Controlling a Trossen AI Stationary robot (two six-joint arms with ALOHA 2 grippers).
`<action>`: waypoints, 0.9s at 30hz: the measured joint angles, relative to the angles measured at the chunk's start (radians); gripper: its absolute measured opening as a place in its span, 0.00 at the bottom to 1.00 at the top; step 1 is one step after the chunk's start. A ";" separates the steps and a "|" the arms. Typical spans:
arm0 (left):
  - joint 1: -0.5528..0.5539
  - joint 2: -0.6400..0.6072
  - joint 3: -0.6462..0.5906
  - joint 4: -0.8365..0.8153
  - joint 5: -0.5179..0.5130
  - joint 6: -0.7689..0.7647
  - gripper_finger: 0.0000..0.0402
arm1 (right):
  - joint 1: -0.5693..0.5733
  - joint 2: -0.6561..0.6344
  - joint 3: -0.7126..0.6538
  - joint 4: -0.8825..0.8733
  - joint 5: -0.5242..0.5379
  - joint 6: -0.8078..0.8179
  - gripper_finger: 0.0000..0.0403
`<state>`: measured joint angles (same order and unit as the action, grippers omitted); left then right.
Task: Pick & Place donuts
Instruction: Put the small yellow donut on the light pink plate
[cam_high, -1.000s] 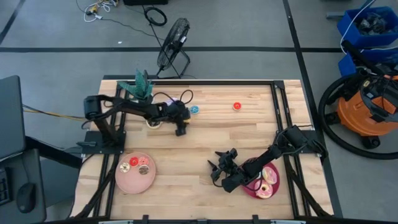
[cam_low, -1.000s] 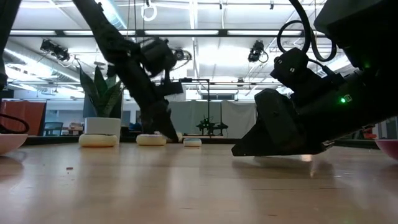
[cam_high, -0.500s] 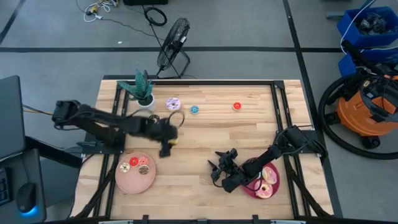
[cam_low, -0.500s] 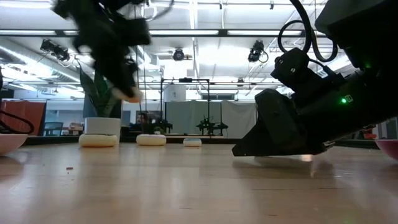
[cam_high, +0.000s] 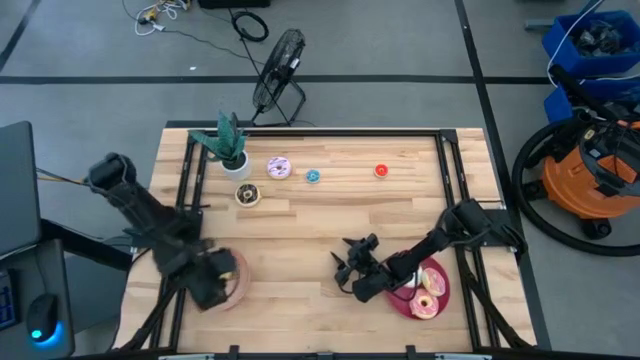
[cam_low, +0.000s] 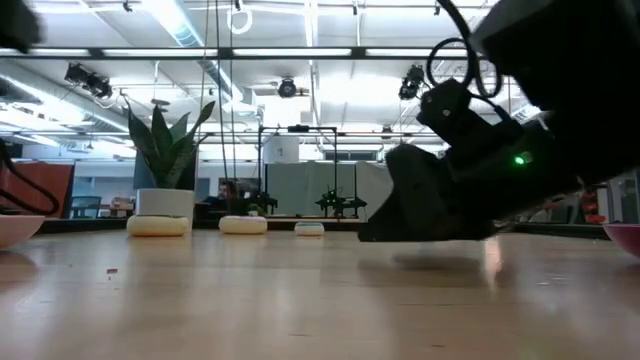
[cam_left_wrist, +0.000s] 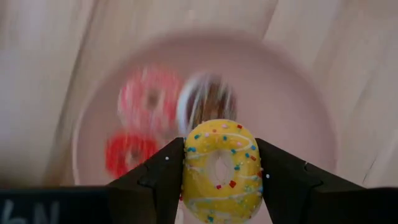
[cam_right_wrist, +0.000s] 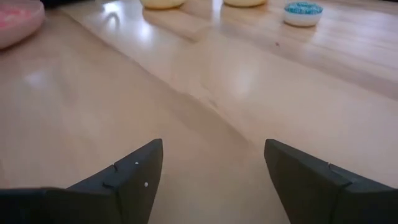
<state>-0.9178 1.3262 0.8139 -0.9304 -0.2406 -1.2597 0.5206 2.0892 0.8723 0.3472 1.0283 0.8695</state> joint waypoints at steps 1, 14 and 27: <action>-0.044 0.000 0.000 -0.019 0.000 -0.070 0.48 | -0.006 0.000 0.000 0.013 0.000 -0.012 0.72; -0.386 0.117 -0.003 -0.030 -0.014 -0.510 0.48 | -0.032 0.000 0.000 0.204 -0.026 -0.151 0.72; -0.396 0.223 -0.003 -0.011 0.017 -0.522 0.55 | -0.032 -0.001 0.001 0.238 -0.036 -0.169 0.72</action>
<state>-1.3136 1.5492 0.8108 -0.9419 -0.2232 -1.7817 0.4885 2.0884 0.8729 0.5848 0.9921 0.7006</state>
